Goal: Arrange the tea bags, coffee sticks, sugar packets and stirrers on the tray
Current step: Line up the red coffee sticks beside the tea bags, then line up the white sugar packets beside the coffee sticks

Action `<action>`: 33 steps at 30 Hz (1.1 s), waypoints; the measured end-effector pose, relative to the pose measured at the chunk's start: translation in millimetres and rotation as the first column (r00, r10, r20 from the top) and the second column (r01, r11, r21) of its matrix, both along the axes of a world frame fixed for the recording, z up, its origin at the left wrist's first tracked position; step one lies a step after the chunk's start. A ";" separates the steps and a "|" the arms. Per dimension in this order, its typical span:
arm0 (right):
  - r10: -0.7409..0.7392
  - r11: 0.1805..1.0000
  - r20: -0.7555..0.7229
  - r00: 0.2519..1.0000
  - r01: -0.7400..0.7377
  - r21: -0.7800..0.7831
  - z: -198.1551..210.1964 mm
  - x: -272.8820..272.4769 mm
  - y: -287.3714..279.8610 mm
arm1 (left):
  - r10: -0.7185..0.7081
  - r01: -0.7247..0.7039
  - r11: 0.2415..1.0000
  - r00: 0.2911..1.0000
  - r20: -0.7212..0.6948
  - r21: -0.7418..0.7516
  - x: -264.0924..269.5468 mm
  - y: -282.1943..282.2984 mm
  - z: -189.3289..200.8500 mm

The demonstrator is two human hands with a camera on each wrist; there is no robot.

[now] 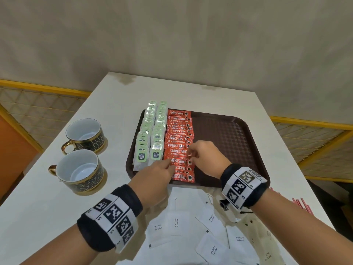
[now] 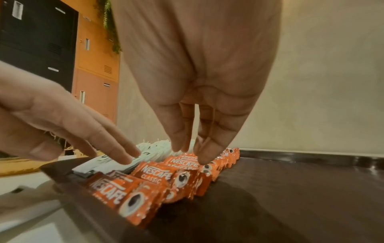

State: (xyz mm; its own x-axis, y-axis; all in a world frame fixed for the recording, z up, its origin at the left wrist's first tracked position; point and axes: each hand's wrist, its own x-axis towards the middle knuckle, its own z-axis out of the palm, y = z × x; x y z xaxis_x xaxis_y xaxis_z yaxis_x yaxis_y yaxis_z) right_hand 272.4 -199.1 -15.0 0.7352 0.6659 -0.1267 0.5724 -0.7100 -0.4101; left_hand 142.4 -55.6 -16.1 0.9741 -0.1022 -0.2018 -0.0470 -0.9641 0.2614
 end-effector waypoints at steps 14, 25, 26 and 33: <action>0.278 0.888 0.038 0.960 -0.242 -0.392 -4.5 -11.0 -0.5 | 0.000 0.013 0.988 0.996 -0.088 0.154 13.9 -3.2 -8.8; -0.208 0.918 -0.082 0.975 0.166 -0.360 58.6 -65.5 -129.5 | -0.133 0.145 0.974 0.988 0.076 -0.177 -15.2 -38.8 24.5; -0.241 0.874 -0.108 0.965 0.168 -0.457 57.8 -75.6 -139.1 | -0.164 0.172 0.965 0.985 0.055 -0.196 -16.7 -51.5 25.5; -0.416 0.807 -0.092 0.905 0.321 -0.497 21.9 -126.4 -151.7 | -0.286 0.266 0.955 0.943 -0.172 -0.129 -9.1 -134.8 13.1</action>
State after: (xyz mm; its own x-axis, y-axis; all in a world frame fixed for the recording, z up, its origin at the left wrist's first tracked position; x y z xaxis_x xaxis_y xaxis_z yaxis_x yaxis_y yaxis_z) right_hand 146.0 -350.8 6.9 0.8430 0.1778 -0.5077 0.1749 -0.9831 -0.0539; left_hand 133.3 -190.4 -3.0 0.8502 -0.3917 -0.3518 -0.2485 -0.8876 0.3878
